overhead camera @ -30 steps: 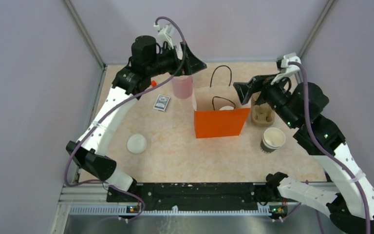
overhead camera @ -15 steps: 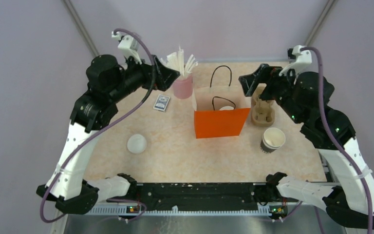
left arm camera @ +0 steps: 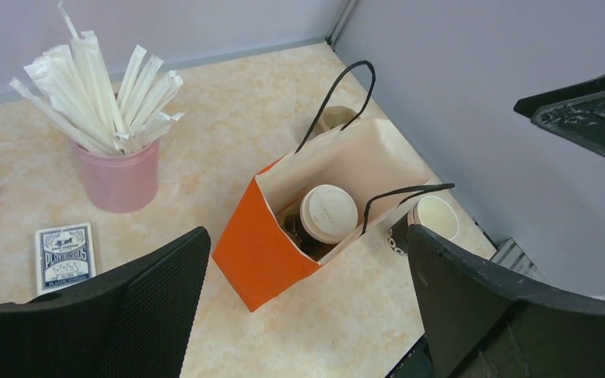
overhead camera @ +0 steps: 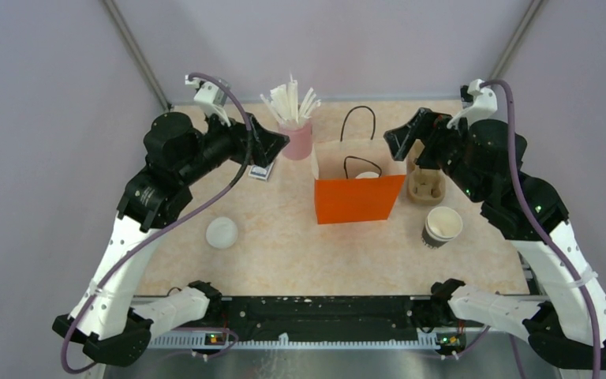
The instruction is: Pack the takeout coffee
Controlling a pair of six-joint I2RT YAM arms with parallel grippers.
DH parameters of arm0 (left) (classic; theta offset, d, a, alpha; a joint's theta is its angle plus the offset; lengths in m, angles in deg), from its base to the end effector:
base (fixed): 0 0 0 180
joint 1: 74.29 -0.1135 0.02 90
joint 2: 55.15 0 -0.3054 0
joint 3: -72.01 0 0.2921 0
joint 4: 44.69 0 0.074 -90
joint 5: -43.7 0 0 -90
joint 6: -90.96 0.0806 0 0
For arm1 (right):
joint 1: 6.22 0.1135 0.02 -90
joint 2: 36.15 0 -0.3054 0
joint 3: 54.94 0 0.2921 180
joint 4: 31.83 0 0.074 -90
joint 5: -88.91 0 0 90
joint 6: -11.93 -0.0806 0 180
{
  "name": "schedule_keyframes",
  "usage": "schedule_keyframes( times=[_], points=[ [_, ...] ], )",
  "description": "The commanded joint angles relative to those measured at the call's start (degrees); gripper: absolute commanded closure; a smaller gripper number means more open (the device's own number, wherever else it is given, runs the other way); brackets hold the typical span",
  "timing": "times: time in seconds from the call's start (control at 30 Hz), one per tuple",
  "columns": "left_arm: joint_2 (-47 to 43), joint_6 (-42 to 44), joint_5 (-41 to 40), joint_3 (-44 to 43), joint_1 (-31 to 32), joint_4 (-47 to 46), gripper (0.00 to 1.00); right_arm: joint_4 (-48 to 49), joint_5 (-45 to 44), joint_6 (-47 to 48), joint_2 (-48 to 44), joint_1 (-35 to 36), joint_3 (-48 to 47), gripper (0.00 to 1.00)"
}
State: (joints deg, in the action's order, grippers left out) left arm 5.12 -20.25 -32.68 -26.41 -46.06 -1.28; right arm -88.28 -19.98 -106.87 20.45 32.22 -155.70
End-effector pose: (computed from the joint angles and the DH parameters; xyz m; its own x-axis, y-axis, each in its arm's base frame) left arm 0.2112 -0.1349 0.5452 -0.3164 -0.2292 -0.9205 0.5920 0.7106 -0.3804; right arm 0.1793 0.1090 0.5400 -0.3101 0.3358 -0.8894 -0.2180 0.8855 0.4103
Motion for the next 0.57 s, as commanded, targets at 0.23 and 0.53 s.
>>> schedule_keyframes(
  times=[0.23, 0.53],
  points=[
    [-4.9, 1.0, -0.4, 4.4, 0.0, -2.7, 0.01, 2.5, -0.6, -0.4, -1.8, -0.5, 1.5, 0.06],
    [-5.6, 0.6, -0.6, 4.7, 0.0, -3.0, 0.01, 3.0, 0.6, -0.9, -2.4, -0.5, 2.6, 0.06]
  ],
)
